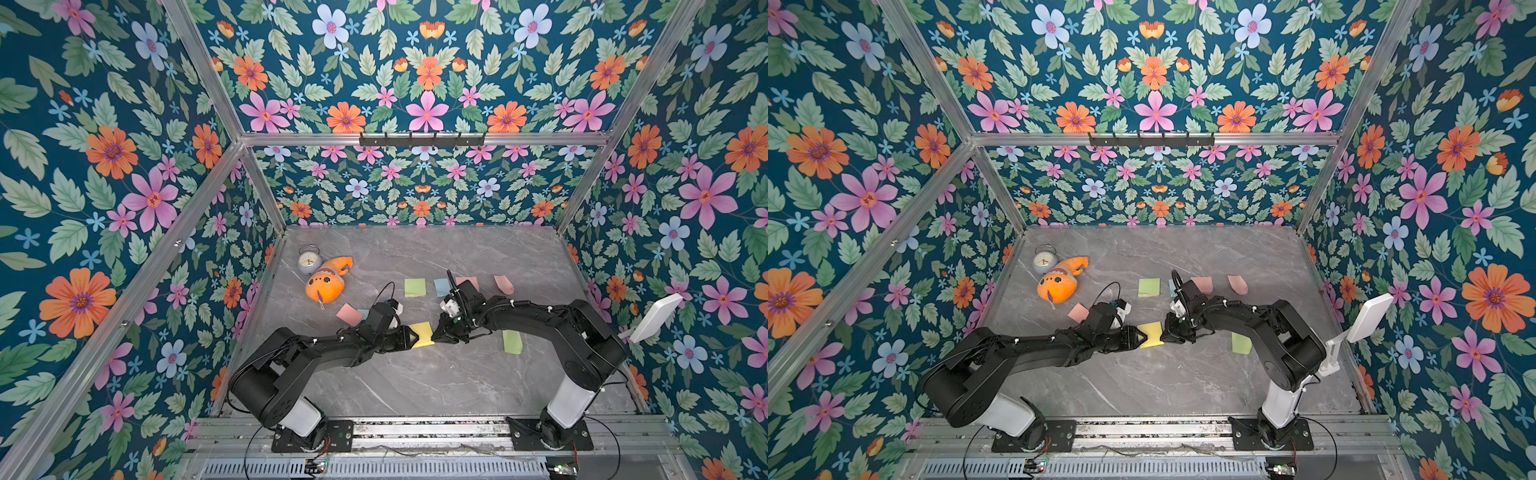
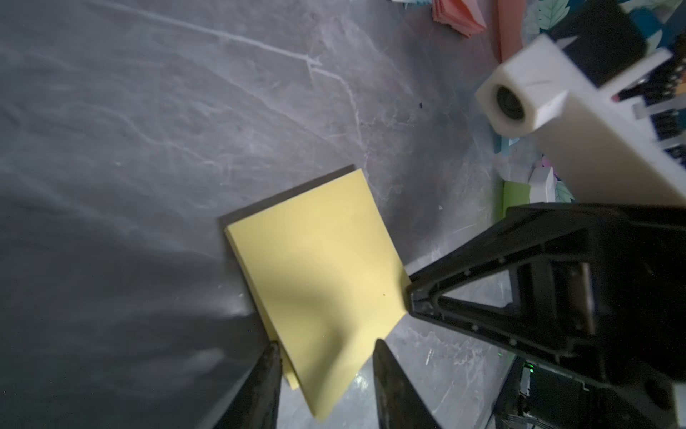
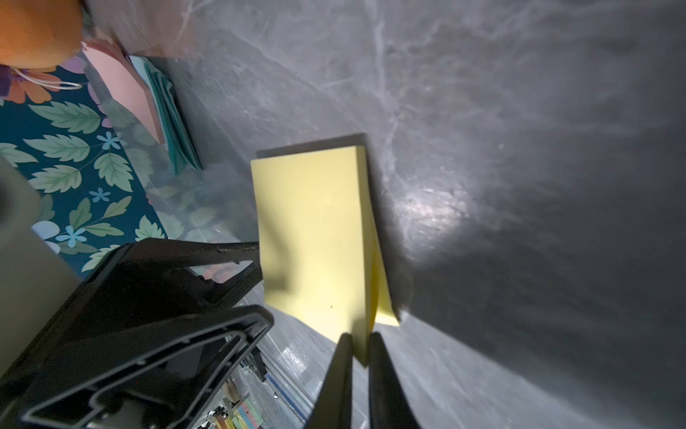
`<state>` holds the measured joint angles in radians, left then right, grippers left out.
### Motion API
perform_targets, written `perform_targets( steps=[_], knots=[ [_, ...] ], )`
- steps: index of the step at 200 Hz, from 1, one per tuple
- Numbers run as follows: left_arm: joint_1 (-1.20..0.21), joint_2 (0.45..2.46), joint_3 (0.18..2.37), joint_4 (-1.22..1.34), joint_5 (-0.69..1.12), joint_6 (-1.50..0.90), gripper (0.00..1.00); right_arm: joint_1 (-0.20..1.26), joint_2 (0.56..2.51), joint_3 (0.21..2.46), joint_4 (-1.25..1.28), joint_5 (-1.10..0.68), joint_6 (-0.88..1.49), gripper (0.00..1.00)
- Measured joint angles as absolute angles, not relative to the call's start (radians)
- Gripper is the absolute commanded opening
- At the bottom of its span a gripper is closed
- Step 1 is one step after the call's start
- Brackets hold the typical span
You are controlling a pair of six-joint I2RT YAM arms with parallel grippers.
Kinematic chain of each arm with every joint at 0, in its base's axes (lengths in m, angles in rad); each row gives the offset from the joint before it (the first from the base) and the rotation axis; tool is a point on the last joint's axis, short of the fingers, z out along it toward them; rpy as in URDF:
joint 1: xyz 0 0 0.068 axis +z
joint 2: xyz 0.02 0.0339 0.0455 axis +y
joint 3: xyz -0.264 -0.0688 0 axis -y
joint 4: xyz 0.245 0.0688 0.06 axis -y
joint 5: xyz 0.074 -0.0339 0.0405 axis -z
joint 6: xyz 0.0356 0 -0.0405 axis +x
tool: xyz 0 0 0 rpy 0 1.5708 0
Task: Tear off pages from different memo pads
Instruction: Pick up the memo pad from the center of the board.
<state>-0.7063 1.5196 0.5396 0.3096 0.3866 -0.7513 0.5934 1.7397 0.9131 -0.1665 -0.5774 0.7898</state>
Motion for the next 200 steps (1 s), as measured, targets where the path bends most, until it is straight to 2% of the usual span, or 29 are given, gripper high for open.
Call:
perform_targets(
  steps=[28, 69, 98, 146, 200],
  knots=[
    [-0.688, 1.469, 0.551, 0.283, 0.370, -0.740, 0.57, 0.593, 1.705, 0.855, -0.042, -0.586, 0.859, 0.00],
    [-0.642, 1.363, 0.498, 0.337, 0.363, -0.735, 0.68, 0.593, 1.674, 0.785, 0.084, -0.588, 0.947, 0.00],
    [-0.641, 1.373, 0.427, 0.464, 0.379, -0.793, 0.69, 0.591, 1.667, 0.754, 0.155, -0.600, 0.995, 0.00],
    [-0.618, 1.406, 0.395, 0.647, 0.417, -0.901, 0.75, 0.590, 1.537, 0.672, 0.261, -0.629, 1.068, 0.00],
    [-0.600, 1.486, 0.358, 0.825, 0.452, -0.998, 0.75, 0.590, 1.456, 0.616, 0.333, -0.670, 1.129, 0.00]
  ],
)
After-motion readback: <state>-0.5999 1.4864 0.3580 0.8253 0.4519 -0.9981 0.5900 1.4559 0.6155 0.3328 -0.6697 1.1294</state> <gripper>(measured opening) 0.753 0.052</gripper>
